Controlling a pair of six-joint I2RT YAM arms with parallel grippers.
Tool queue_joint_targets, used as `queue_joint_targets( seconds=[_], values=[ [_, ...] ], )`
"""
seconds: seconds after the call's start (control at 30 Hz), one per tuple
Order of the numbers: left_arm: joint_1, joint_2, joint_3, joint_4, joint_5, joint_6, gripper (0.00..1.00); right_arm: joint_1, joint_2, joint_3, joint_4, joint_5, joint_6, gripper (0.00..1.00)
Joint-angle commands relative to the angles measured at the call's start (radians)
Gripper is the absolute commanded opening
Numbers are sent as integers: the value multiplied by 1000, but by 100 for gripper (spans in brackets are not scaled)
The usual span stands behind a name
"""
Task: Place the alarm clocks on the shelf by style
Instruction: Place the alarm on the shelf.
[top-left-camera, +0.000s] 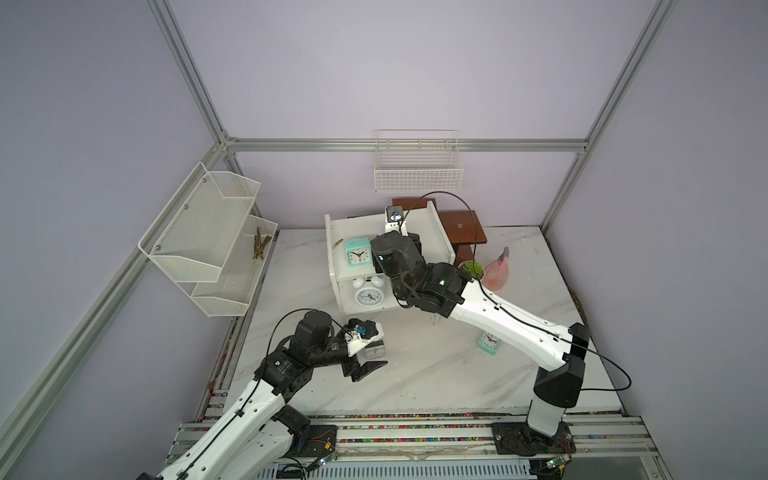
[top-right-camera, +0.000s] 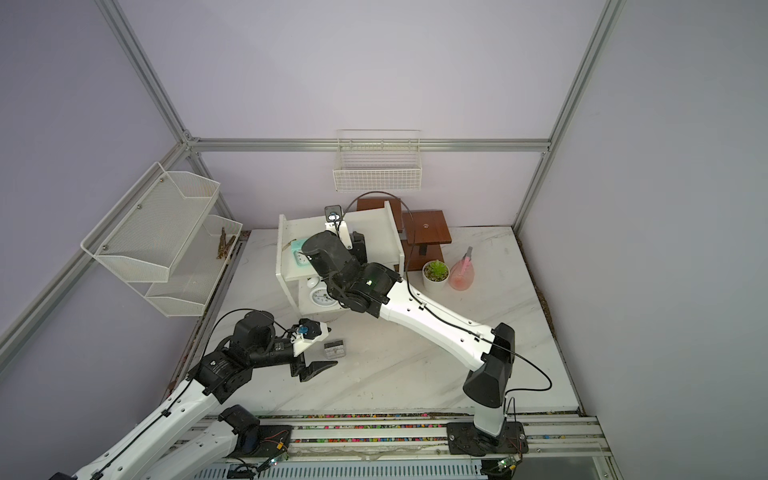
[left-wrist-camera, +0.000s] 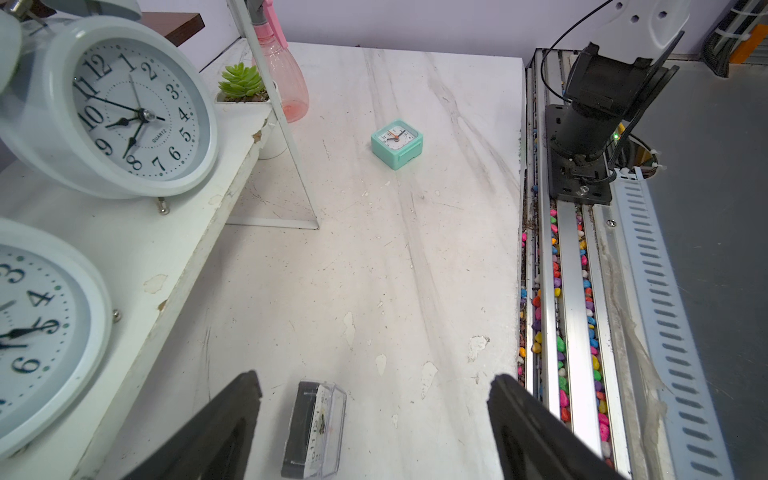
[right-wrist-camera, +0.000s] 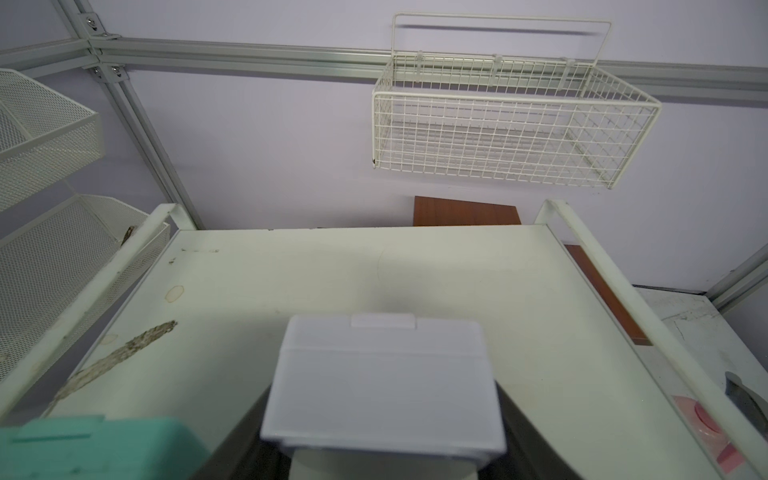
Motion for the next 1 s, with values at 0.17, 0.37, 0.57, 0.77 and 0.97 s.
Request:
queue_joint_targets(
  seconds=[0.17,0.37,0.57,0.77,0.97],
  values=[
    [-4,-14,-15,22,-7,16,89,-52,34,66,-23,-23,9,31],
    [-4,-18,-17,21,-12,16,89,-73,56,84,-32,-46,14,31],
    [-3,-20,-20,22,-15,18,90,-79,65,91,-42,-38,19,33],
    [-4,-19,-19,23,-17,19,90,-79,59,93,-45,-42,19,42],
    [-4,-23,-18,23,-20,20,91,-79,37,95,-55,-56,19,67]
  ],
)
